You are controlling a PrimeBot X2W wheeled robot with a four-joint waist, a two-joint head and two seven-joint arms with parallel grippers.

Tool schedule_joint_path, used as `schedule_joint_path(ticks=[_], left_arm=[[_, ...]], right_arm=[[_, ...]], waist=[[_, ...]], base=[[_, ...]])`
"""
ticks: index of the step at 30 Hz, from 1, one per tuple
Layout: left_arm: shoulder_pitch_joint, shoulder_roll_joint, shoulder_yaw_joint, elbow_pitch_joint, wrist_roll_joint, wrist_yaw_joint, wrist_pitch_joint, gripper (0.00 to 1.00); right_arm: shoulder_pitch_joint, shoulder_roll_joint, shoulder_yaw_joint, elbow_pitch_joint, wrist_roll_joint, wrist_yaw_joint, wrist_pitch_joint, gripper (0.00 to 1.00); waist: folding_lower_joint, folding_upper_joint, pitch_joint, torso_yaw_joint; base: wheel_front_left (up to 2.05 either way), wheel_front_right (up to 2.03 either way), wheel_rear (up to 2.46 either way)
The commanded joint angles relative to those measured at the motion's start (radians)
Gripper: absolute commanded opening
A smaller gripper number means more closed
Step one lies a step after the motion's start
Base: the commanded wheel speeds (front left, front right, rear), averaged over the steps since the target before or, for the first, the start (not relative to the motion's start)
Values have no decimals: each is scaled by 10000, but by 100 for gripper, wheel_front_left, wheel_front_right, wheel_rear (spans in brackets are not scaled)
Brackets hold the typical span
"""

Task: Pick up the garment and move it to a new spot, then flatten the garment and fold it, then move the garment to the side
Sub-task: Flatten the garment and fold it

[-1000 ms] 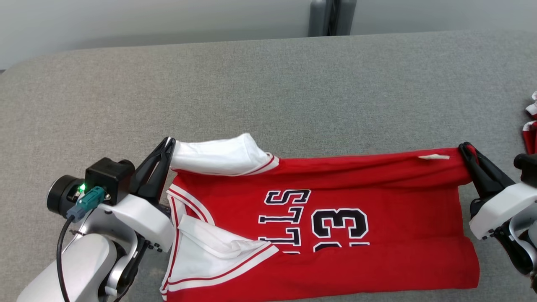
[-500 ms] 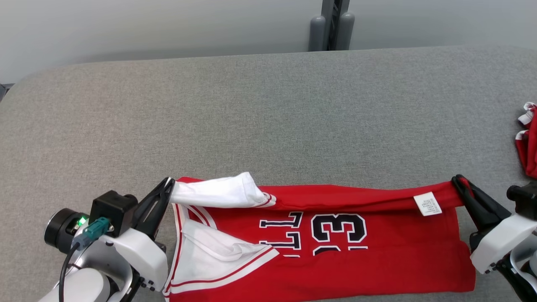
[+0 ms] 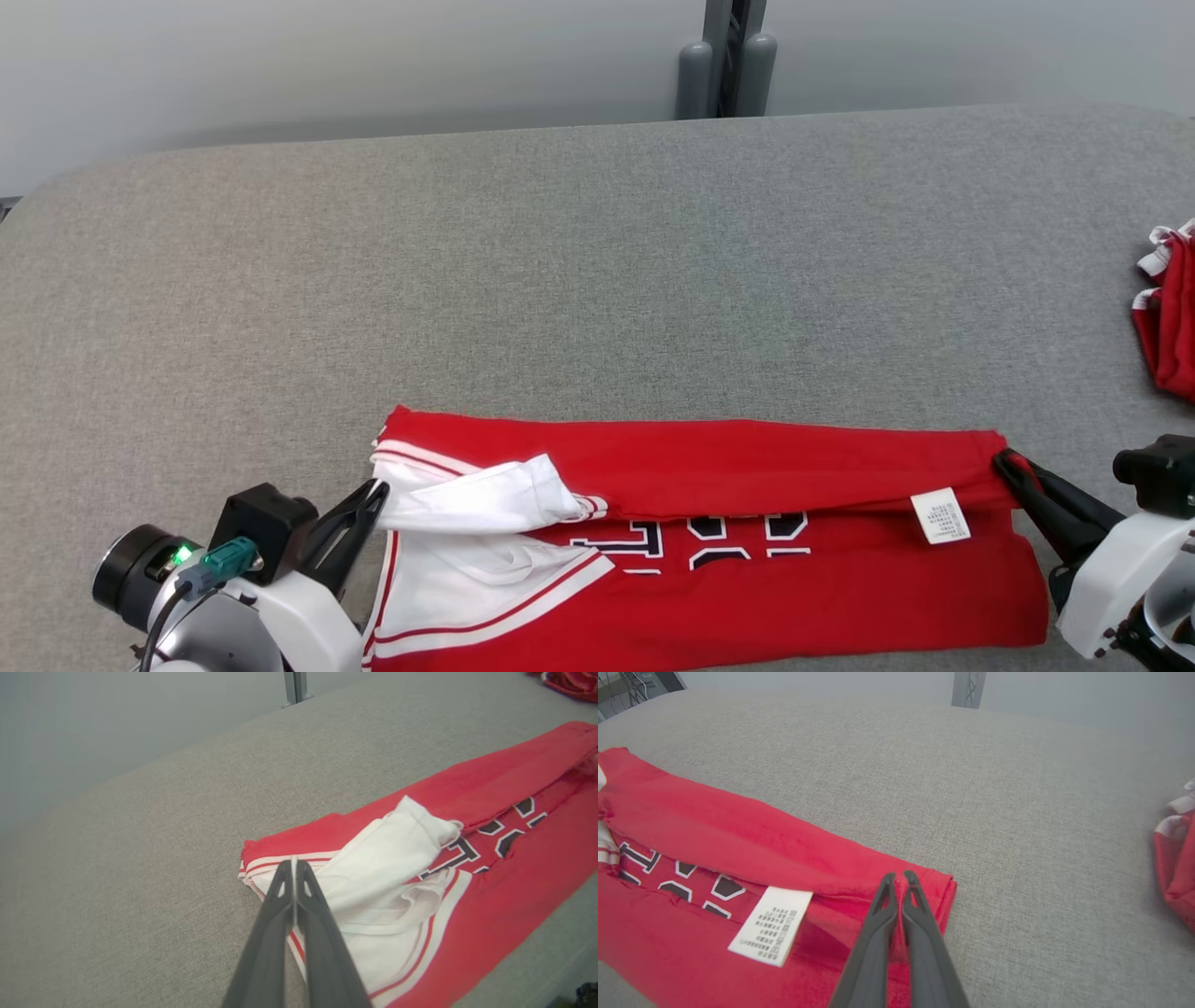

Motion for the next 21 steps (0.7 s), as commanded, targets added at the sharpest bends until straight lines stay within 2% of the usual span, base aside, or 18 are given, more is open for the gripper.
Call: schedule_joint_path(ticks=[1,5,11,12,13,14,16,17,19,20,21], left_arm=[[125,126,18,-96,-76,34,58,0],[308,408,-45,-348,-72,184,344,0],[573,748,-247,-844,-208,148,836,0],[588,802,-296,-896,-203,114,931,0],[612,857,-352,-947,-231,94,1033,0],[650,907,-422,-989,-274,47,1177,0],[691,944,-508,-1093,-318,1,1390,0],[712,974,-556,-1147,-343,-7,1491,13],[727,1033,-579,-1237,-355,37,1580,88],[715,1075,-560,-1263,-309,94,1607,97],[709,1107,-547,-1290,-278,122,1622,100]], right_arm=[[-16,-161,76,-70,162,-8,73,0],[-135,-384,394,-201,522,-8,351,0],[-50,-585,826,-403,1383,-8,869,0],[-94,-663,918,-511,1488,-7,990,7],[-119,-732,987,-592,1613,-8,1097,37],[-58,-762,1053,-656,1904,-8,1262,100],[9,-886,1141,-863,2292,-7,1435,100],[65,-934,1091,-930,2656,-8,1569,100],[89,-1168,904,-973,3079,-8,1664,100],[56,-1250,759,-958,3230,-8,1572,100],[35,-1266,662,-943,3333,-7,1477,100]], waist=[[0,0,-26,-15],[0,0,-50,-65],[0,0,-78,-89],[0,0,-79,-90],[0,0,-88,-93],[0,0,-101,-96],[0,0,-127,-91],[0,0,-141,-92],[0,0,-153,-91],[0,0,-155,-95],[0,0,-157,-103]], base=[[0,0,0],[0,0,0],[0,0,0],[0,0,0],[0,0,0],[0,0,0],[0,0,0],[0,0,0],[0,0,0],[0,0,0],[0,0,0]])
